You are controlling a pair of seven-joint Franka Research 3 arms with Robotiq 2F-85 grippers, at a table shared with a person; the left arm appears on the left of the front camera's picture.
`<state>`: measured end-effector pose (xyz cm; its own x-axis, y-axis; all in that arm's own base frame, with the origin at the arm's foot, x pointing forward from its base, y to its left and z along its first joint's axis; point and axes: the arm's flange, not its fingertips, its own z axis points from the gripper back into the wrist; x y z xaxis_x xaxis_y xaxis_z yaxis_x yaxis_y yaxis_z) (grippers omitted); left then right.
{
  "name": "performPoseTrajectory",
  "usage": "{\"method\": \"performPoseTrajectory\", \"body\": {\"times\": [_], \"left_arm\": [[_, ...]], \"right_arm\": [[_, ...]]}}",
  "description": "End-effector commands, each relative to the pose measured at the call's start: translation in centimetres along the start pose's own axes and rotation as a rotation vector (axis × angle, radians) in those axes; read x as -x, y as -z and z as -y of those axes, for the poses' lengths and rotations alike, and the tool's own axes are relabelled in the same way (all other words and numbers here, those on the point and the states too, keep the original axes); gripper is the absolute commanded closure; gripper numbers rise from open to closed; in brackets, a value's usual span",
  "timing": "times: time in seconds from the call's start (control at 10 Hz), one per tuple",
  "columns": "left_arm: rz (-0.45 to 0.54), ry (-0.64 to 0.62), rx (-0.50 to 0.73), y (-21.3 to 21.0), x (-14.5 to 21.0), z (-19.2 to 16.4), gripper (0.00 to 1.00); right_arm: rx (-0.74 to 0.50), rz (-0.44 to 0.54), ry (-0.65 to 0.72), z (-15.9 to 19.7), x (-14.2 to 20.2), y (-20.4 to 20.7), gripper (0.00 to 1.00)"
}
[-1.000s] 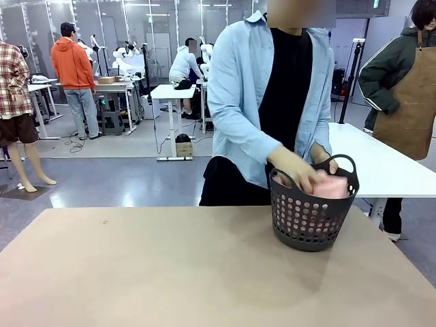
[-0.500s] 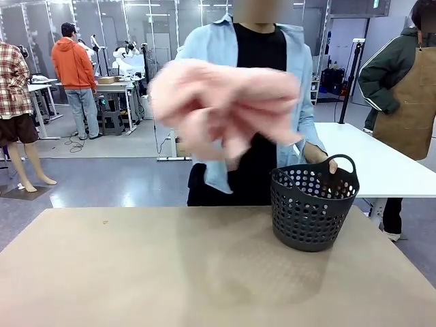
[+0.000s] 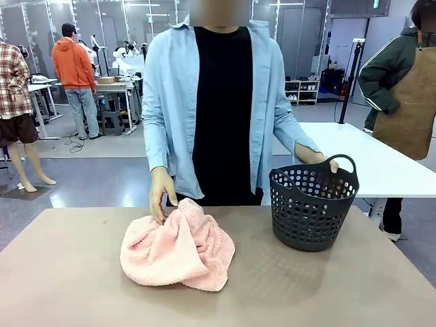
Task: Fold the towel.
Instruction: Grab the top end of the 100 cm Hotel Towel extended by the human.
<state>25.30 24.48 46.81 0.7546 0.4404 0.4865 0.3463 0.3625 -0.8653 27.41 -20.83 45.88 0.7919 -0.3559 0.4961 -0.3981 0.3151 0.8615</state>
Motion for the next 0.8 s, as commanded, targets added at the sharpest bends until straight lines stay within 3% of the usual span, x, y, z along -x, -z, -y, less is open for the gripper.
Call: {"method": "performPoseTrajectory", "body": {"times": [0.0,0.7], "left_arm": [[0.014,0.02,0.024,-0.02,-0.11,-0.13,0.0],[0.014,0.02,0.024,-0.02,-0.11,-0.13,0.0]], "right_arm": [[-0.01,0.009,-0.004,-0.16,-0.21,-0.03,0.0],[-0.01,0.009,-0.004,-0.16,-0.21,-0.03,0.0]]}}
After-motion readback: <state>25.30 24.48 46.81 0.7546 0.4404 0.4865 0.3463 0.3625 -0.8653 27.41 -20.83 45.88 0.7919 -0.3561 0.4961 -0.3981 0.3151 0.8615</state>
